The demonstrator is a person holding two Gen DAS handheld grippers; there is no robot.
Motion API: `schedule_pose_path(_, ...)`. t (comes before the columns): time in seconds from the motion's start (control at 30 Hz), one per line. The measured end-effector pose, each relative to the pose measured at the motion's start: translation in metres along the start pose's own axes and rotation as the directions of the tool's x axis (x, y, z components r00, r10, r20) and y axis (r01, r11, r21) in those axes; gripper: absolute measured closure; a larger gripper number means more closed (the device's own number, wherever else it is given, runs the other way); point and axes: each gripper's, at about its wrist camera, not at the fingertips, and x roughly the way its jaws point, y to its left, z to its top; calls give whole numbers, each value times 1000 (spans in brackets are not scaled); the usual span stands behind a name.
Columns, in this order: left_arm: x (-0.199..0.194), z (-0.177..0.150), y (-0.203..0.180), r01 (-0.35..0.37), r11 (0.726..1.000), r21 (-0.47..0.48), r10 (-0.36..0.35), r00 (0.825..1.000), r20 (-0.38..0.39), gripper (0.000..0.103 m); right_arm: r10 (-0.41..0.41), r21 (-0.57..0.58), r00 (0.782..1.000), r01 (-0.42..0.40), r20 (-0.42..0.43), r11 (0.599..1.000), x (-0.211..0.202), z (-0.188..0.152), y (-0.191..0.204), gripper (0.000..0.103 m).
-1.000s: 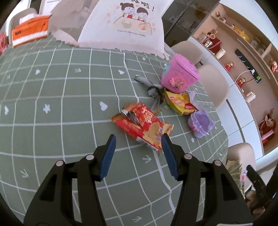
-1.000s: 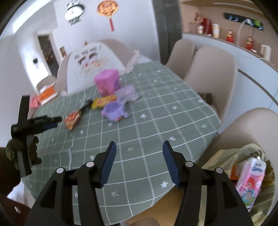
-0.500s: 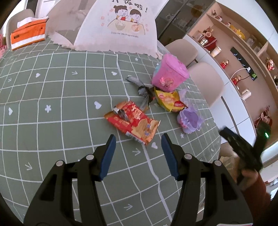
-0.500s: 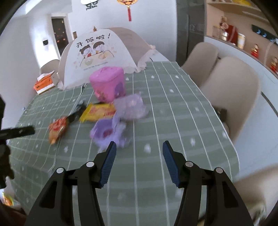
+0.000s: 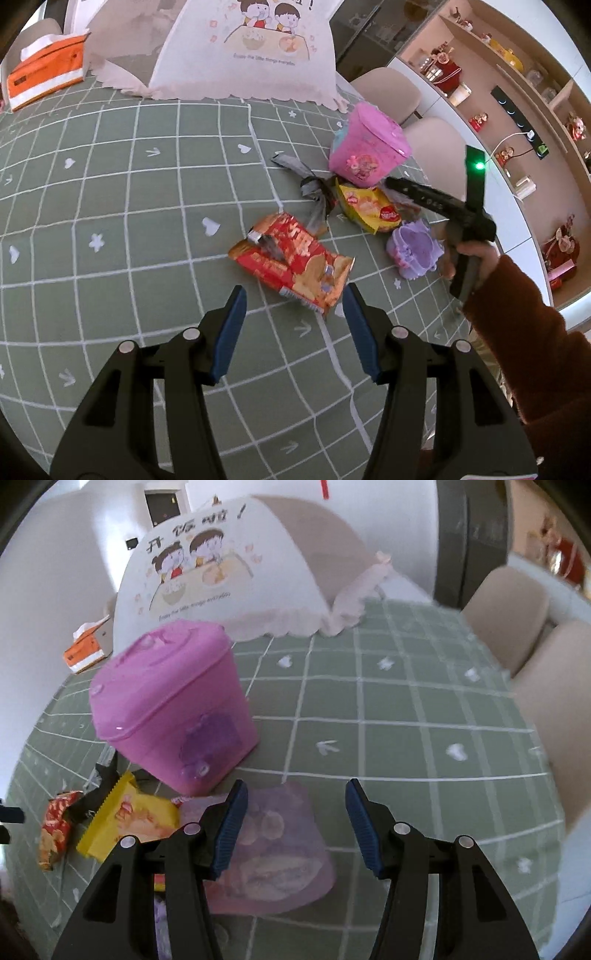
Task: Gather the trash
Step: 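Grasp the yellow Oreo pack with the left tool while the right tool grasps the purple bag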
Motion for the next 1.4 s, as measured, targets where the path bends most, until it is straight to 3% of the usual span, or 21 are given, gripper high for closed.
schedule_pose_path(0.1,8,12,-4,25,1000,11,-25,1000,2,51,64,16,998,-64,-14,998,-2,-7,6,75)
schedule_pose_path(0.17,15,23,-9,46,999,23,-47,999,9,51,86,25,996,-86,-23,996,-9,-17,12,83)
schedule_pose_path(0.2,18,27,-12,53,998,27,-53,999,10,51,87,24,996,-87,-25,996,-14,-23,16,92)
schedule_pose_path(0.33,35,42,-26,90,995,45,-91,996,6,51,73,72,997,-71,-20,995,-37,-44,18,98)
schedule_pose_path(0.6,76,51,-43,153,988,5,-152,984,-88,51,-16,187,1000,11,24,982,-83,-82,5,99)
schedule_pose_path(0.73,102,55,-55,123,992,-14,-123,985,-117,52,-60,225,998,51,37,973,-101,-98,-1,99)
schedule_pose_path(0.77,108,55,-57,109,994,-20,-110,986,-125,54,-70,224,997,59,40,973,-104,-100,-1,99)
schedule_pose_path(0.83,120,57,-59,72,997,-34,-76,987,-138,79,-62,214,996,49,57,976,-109,-101,1,98)
schedule_pose_path(0.87,122,57,-60,63,998,-29,-66,988,-137,86,-65,208,996,49,68,977,-111,-101,2,98)
schedule_pose_path(0.97,114,54,-63,75,997,-14,-77,990,-114,93,-103,175,991,87,82,981,-110,-93,4,92)
schedule_pose_path(1.03,103,49,-61,66,998,17,-64,993,-104,94,-103,171,990,86,92,982,-103,-86,2,74)
schedule_pose_path(1.07,95,45,-58,56,998,38,-52,994,-100,94,-99,172,990,81,98,982,-98,-81,0,72)
schedule_pose_path(1.23,56,23,-27,67,997,50,-61,991,-118,94,-127,222,988,105,88,969,-76,-68,-13,71)
schedule_pose_path(1.4,34,5,-5,16,998,55,-10,993,-120,94,-185,332,981,155,62,931,-62,-66,-35,70)
